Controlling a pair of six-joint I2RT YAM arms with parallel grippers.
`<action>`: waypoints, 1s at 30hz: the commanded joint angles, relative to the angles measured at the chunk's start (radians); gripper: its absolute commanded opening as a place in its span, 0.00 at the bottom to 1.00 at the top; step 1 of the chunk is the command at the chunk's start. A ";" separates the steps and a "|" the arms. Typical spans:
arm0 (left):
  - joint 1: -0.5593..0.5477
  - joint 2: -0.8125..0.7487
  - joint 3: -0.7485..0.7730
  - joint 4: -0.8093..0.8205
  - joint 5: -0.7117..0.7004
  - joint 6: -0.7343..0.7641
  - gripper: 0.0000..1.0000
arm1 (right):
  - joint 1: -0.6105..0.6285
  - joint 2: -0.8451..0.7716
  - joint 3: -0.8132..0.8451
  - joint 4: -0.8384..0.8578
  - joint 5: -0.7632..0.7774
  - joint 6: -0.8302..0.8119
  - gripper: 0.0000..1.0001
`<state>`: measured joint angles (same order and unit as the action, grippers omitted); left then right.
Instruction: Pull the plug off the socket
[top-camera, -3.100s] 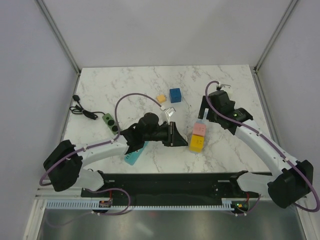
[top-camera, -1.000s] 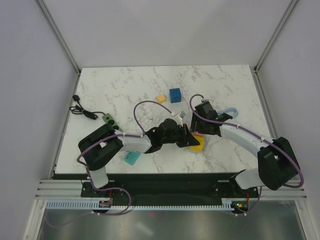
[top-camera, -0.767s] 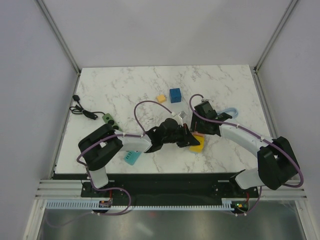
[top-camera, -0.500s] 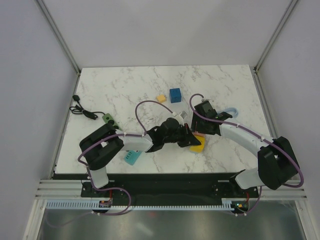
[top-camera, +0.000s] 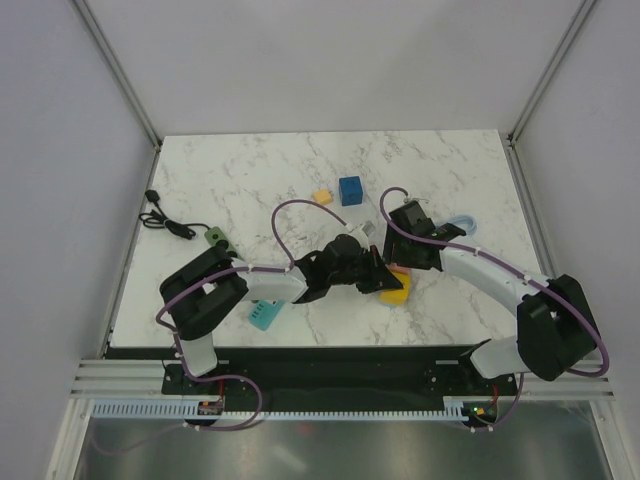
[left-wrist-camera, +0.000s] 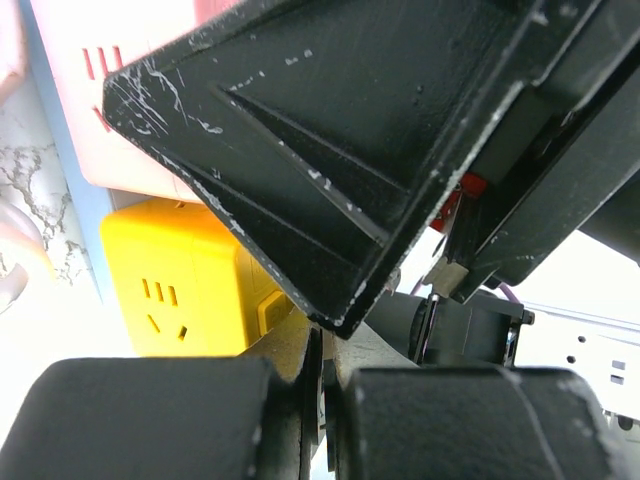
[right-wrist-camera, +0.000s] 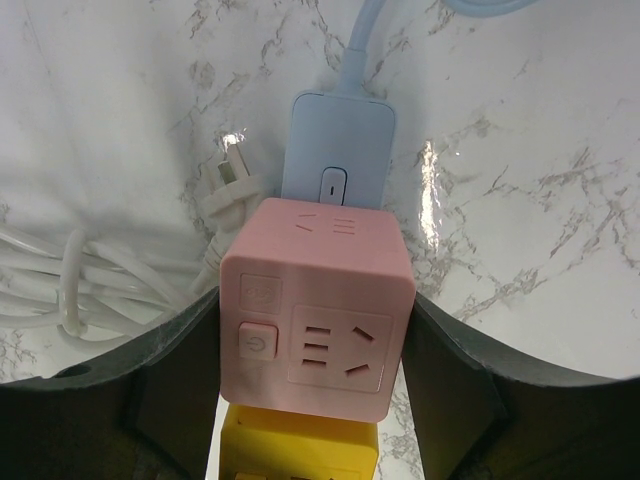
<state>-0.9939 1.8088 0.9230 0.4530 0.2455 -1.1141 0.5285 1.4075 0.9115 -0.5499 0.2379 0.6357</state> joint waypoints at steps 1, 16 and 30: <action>0.011 0.055 -0.019 -0.180 -0.092 0.037 0.02 | -0.001 -0.061 0.041 -0.012 0.066 -0.028 0.00; 0.015 0.069 -0.015 -0.165 -0.077 0.051 0.02 | -0.013 -0.065 0.064 -0.028 0.064 -0.018 0.00; 0.054 0.090 -0.012 -0.149 -0.046 0.074 0.02 | -0.015 -0.085 0.040 -0.025 0.074 -0.044 0.00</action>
<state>-0.9760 1.8320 0.9428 0.4652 0.2874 -1.1130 0.5186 1.3624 0.9054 -0.5762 0.2451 0.6430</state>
